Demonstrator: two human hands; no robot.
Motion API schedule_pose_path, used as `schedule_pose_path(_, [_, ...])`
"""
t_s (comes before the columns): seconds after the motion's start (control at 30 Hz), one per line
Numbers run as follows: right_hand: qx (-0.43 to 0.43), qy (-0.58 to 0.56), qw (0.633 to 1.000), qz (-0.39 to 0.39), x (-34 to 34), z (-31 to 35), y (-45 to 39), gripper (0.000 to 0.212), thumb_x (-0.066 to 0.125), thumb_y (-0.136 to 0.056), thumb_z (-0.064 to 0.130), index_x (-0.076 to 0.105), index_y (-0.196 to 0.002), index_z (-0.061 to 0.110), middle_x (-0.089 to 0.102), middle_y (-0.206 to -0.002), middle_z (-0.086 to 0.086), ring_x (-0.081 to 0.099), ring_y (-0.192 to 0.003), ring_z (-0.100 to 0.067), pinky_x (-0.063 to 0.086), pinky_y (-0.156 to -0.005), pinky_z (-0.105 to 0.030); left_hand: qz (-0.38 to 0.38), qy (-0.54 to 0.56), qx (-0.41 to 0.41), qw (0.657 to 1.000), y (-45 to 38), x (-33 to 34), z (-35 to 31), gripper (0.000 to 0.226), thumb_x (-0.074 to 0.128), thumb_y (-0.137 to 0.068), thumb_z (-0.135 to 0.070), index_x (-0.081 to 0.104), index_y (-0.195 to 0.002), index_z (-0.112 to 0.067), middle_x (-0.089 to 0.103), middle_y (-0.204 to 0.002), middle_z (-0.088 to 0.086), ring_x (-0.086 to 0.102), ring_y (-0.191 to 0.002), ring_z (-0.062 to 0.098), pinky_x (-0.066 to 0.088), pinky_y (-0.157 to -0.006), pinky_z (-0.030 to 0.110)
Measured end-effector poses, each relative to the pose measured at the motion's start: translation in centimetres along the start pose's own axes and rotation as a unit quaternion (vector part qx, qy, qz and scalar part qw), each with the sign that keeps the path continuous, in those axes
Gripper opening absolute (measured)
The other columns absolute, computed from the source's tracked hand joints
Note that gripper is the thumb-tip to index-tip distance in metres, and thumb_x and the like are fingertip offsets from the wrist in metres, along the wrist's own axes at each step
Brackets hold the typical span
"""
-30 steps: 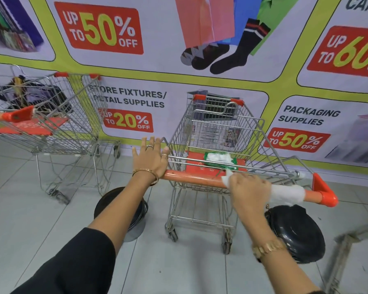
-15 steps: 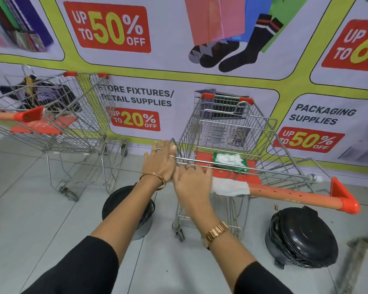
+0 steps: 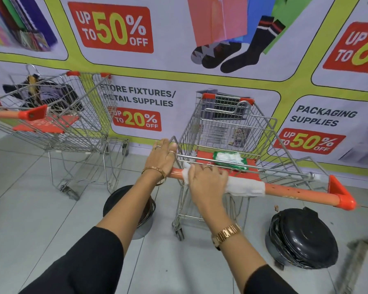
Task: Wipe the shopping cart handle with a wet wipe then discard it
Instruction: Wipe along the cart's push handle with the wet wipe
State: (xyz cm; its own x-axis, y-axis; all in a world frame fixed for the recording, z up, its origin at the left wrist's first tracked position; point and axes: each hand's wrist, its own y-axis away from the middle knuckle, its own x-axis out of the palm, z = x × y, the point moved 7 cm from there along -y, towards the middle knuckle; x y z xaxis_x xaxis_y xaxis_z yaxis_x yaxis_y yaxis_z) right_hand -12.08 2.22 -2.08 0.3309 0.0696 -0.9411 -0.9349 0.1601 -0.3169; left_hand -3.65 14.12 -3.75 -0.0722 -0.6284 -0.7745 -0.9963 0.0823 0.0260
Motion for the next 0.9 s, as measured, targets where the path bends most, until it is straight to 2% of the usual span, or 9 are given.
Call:
schedule_pose_path(0.13, [-0.051, -0.011, 0.998, 0.016, 0.1, -2.3, 0.3, 0.047, 0.022, -0.088, 0.031, 0.065, -0.078, 0.014, 0.069, -0.066, -0.005, 0.059, -0.062, -0.025, 0.044, -0.064, -0.036, -0.028, 0.026, -0.043, 0.998, 0.0, -0.6, 1.2, 0.038, 0.033, -0.096, -0.020, 0.038, -0.131, -0.005, 0.047, -0.134, 0.021, 0.050, -0.116, 0.037, 0.041, -0.095, 0.043])
schedule_pose_path(0.2, [-0.016, -0.013, 1.000, 0.002, 0.0, -7.5, 1.0, 0.052, 0.015, -0.087, 0.031, 0.063, -0.078, 0.012, 0.065, -0.065, -0.007, 0.056, -0.063, -0.026, 0.043, -0.064, -0.038, -0.036, 0.002, -0.032, 0.999, 0.0, -0.7, 1.1, 0.034, 0.035, -0.095, -0.016, 0.039, -0.127, -0.004, 0.049, -0.128, 0.021, 0.052, -0.109, 0.038, 0.042, -0.090, 0.044])
schedule_pose_path(0.27, [0.045, -0.005, 0.999, -0.027, -0.7, -13.0, 2.0, 0.056, 0.013, -0.089, 0.031, 0.062, -0.076, 0.008, 0.060, -0.062, -0.008, 0.052, -0.062, -0.027, 0.042, -0.067, -0.039, -0.036, -0.018, -0.017, 0.999, 0.0, -0.7, 0.7, 0.032, 0.037, -0.093, -0.015, 0.039, -0.123, -0.004, 0.048, -0.126, 0.019, 0.051, -0.110, 0.038, 0.042, -0.094, 0.049])
schedule_pose_path(0.33, [0.103, 0.003, 0.993, -0.063, -1.5, -15.8, 2.5, 0.054, 0.015, -0.090, 0.029, 0.060, -0.075, 0.004, 0.059, -0.063, -0.012, 0.050, -0.063, -0.028, 0.042, -0.070, -0.040, -0.023, -0.062, -0.008, 0.998, 0.0, -0.4, 0.4, 0.043, 0.037, -0.091, -0.017, 0.033, -0.132, -0.005, 0.040, -0.140, 0.017, 0.041, -0.125, 0.036, 0.029, -0.108, 0.057])
schedule_pose_path(0.43, [0.153, -0.008, 0.984, -0.089, -1.5, -14.0, 2.1, 0.055, 0.017, -0.088, 0.028, 0.063, -0.071, 0.003, 0.062, -0.062, -0.017, 0.055, -0.067, -0.030, 0.044, -0.080, -0.045, -0.018, -0.184, 0.008, 0.983, 0.1, 0.3, -0.1, 0.058, 0.030, -0.093, -0.031, 0.015, -0.145, -0.010, 0.019, -0.156, 0.007, 0.010, -0.145, 0.023, 0.002, -0.117, 0.051])
schedule_pose_path(0.53, [0.086, -0.030, 0.994, -0.067, -0.5, -7.6, 1.0, 0.047, 0.023, -0.082, 0.027, 0.061, -0.060, 0.009, 0.063, -0.057, -0.011, 0.057, -0.061, -0.027, 0.046, -0.073, -0.041, -0.029, -0.274, 0.019, 0.961, 0.2, 0.3, -0.8, 0.060, 0.024, -0.093, -0.037, 0.012, -0.146, -0.013, 0.016, -0.157, 0.004, 0.005, -0.146, 0.020, -0.004, -0.116, 0.052])
schedule_pose_path(0.67, [-0.018, -0.006, 0.996, -0.084, -0.7, -1.9, 0.1, 0.037, 0.035, -0.085, 0.025, 0.064, -0.065, 0.016, 0.066, -0.058, 0.000, 0.057, -0.054, -0.022, 0.048, -0.064, -0.030, -0.004, -0.304, 0.033, 0.952, 0.3, 0.5, -1.0, 0.060, 0.023, -0.092, -0.037, 0.010, -0.147, -0.014, 0.012, -0.158, 0.002, 0.002, -0.146, 0.018, -0.007, -0.115, 0.054])
schedule_pose_path(0.77, [-0.032, 0.024, 0.997, -0.070, -0.1, -7.0, 1.2, 0.035, 0.034, -0.085, 0.020, 0.064, -0.068, 0.013, 0.065, -0.058, -0.004, 0.057, -0.054, -0.023, 0.041, -0.061, -0.032, 0.000, -0.316, 0.040, 0.948, 0.4, 0.2, -0.8, 0.061, 0.025, -0.092, -0.036, 0.010, -0.147, -0.016, 0.012, -0.158, 0.001, 0.001, -0.146, 0.017, -0.006, -0.116, 0.054])
schedule_pose_path(0.9, [0.074, 0.030, 0.993, -0.088, -0.7, -17.1, 2.9, 0.047, 0.024, -0.092, 0.024, 0.065, -0.078, 0.004, 0.067, -0.069, -0.015, 0.059, -0.068, -0.030, 0.044, -0.074, -0.039, 0.002, -0.310, 0.043, 0.950, 0.3, 0.1, -1.0, 0.060, 0.025, -0.092, -0.036, 0.010, -0.147, -0.016, 0.011, -0.158, 0.002, 0.001, -0.146, 0.018, -0.005, -0.116, 0.052])
